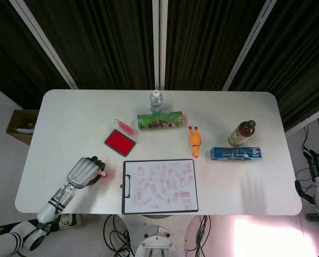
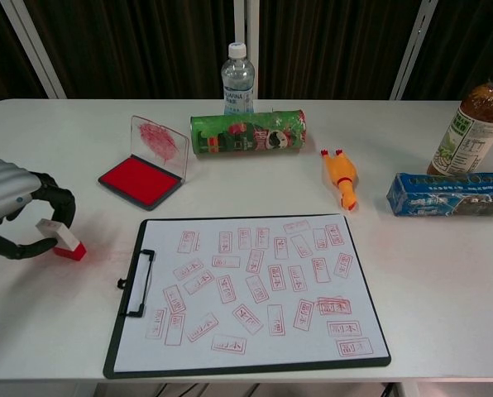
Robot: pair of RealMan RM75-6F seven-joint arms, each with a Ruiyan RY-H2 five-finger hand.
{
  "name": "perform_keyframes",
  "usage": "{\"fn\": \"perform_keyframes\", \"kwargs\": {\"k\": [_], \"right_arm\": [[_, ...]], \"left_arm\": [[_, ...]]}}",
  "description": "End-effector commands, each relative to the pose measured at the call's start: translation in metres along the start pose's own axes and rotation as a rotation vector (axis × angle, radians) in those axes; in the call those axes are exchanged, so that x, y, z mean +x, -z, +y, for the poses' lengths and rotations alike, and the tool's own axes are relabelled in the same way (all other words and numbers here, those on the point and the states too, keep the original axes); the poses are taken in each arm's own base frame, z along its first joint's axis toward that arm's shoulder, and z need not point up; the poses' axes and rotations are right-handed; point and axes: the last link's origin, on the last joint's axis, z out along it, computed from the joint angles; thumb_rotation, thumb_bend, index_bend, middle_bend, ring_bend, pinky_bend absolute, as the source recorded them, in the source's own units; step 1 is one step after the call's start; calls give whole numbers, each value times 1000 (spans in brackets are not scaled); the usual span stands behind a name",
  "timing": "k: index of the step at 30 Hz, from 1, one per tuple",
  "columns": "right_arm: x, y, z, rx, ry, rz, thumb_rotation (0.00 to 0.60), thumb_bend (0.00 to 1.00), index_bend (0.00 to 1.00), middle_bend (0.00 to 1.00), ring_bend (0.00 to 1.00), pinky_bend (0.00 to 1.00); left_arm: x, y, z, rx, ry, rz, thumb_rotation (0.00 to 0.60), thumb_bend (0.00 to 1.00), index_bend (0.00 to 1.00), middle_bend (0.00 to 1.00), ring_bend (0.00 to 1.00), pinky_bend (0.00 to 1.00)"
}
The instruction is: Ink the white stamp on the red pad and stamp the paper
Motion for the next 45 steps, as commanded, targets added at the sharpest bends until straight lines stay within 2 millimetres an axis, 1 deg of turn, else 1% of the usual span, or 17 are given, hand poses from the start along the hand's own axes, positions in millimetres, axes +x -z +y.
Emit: {"fn": "perform_keyframes", "kwargs": {"k": [1,10,16,21,26,31,35,36,40,45], "right_arm": [[-1,0,0,0,1,-3,600,320,0,0,0,0],[-1,-1,1,-2,-2,0,600,320,0,0,0,0],[0,0,3,-8,2,-1,600,320,0,0,0,0],[-1,1,2,-11,3,1,600,320,0,0,0,0],[0,0,3,-19,7,3,600,320,0,0,0,0],[-1,-1,2,-26,12,2,600,322,0,0,0,0],[0,-3,1,-32,13,7,600,323,0,0,0,0],[1,-3,1,-35,14,9,600,323,0,0,0,0],[2,-4,1,-42,17,11,600,324,0,0,0,0],[1,-4,1,-48,20,5,600,324,0,0,0,0]], "left_arm": [[1,0,-1,4,21,-2,600,386,544,542,402,660],[9,-3,-4,1,43,34,600,405,576,573,427,680],[20,-14,-6,-16,48,81,600,408,603,598,446,686],[29,-28,-9,-37,41,99,600,412,632,625,467,691],[41,-47,-15,-49,30,109,600,413,652,643,480,693],[58,-75,-18,-62,33,121,600,414,670,662,498,701],[65,-97,-21,-56,50,109,600,414,679,670,511,705],[65,-104,-22,-53,52,98,600,414,682,674,517,708],[60,-121,-21,-42,64,49,600,415,690,681,525,711],[51,-136,-19,-23,83,13,600,415,696,689,534,713]]}}
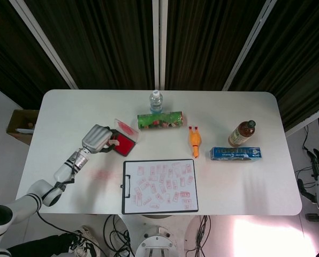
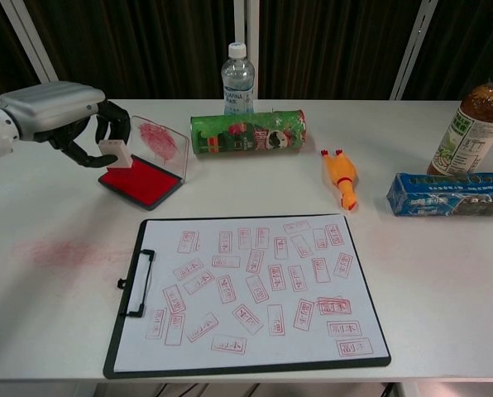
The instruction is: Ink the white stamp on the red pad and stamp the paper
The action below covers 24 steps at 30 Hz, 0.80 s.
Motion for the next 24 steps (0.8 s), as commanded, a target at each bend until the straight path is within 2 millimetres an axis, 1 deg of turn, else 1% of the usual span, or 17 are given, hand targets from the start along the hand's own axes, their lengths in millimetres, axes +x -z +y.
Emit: {"fn": "perform_keyframes", "kwargs": {"k": [1,8,24], "right_arm": [[0,0,0,-2,3,-4,600,324,0,0,0,0],[2,0,2,-15,5,-3,600,325,0,0,0,0],[-2,-1,5,-29,11,-30,600,325,0,0,0,0]], "left_arm": [[-6,-11,3,13,24,-17,600,415,699,693,538,713],[-11,-18,1,31,30,-26,600,415,707,699,547,713],[-27,-20,-2,65,45,-52,600,420,717,706,558,713]]}}
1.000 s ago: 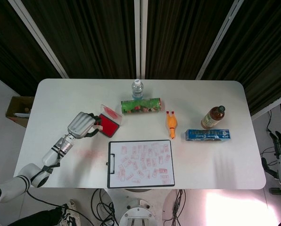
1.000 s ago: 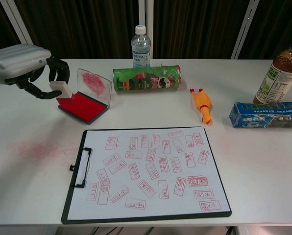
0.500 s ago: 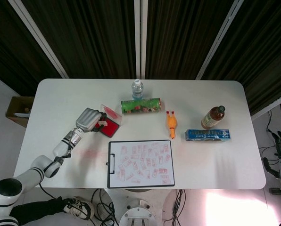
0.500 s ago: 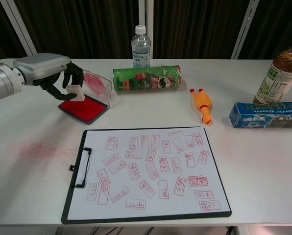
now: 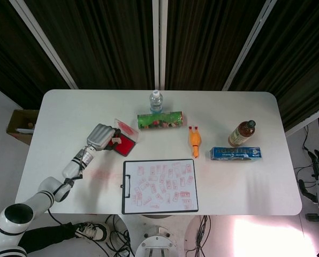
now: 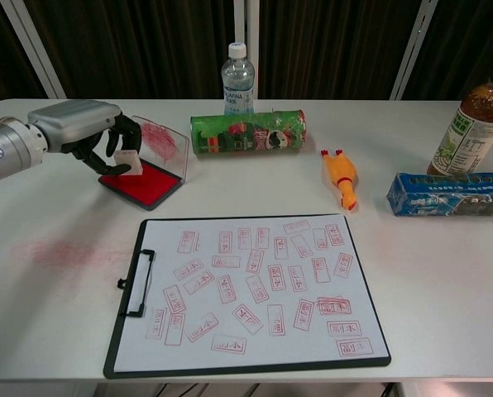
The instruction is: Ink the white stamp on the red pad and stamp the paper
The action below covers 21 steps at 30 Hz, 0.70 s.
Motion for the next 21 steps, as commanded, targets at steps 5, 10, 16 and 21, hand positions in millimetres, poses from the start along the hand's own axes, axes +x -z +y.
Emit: {"fn": "perform_keyframes", "kwargs": {"k": [5,10,16,21], "right_arm": [[0,0,0,1,0,3,600,327,0,0,0,0],[1,0,0,4,-1,11,600,325,0,0,0,0],[1,1,-1,6,-5,17,600,328,0,0,0,0],[2,1,0,4,-11,22,600,327,0,0,0,0]], "left_arm": [[-5,1,-2,13,15,-14,600,429,724,715,566,713],[-6,1,-4,16,19,-17,600,433,732,720,572,713],[-4,1,-5,17,30,-4,600,444,732,721,574,713],[10,1,-3,-3,53,48,600,444,732,721,576,713]]}}
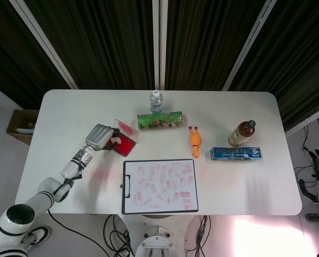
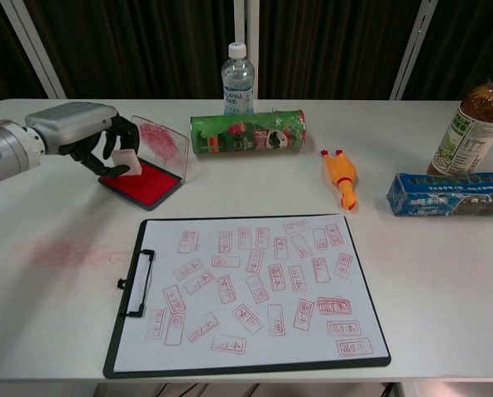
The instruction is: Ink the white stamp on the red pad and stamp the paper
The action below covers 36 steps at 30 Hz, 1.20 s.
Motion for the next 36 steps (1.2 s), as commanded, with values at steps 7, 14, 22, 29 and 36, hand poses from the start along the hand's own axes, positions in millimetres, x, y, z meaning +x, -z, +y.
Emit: {"fn": "perform_keyframes", "kwargs": {"k": [7,14,22,29,36], "right_arm": [[-1,0,1,5,-15,3,600,328,0,0,0,0],[-2,0,3,15,-28,0,600,327,0,0,0,0],[-1,4,7,20,-33,0,600,330,0,0,0,0],[5,9,15,3,-37,13,600,327,0,0,0,0],[2,7,20,-11,-38,5,600,327,0,0,0,0]], "left_arm": [[41,12,14,-77,87,109,600,444,737,730,585,714],[49,40,51,-173,69,93,600,448,742,735,592,714],[25,56,112,-275,88,25,600,449,742,739,597,714],[1,52,131,-295,1,-14,600,451,742,739,597,713],[-9,51,119,-253,-12,-32,600,452,741,740,597,713]]}}
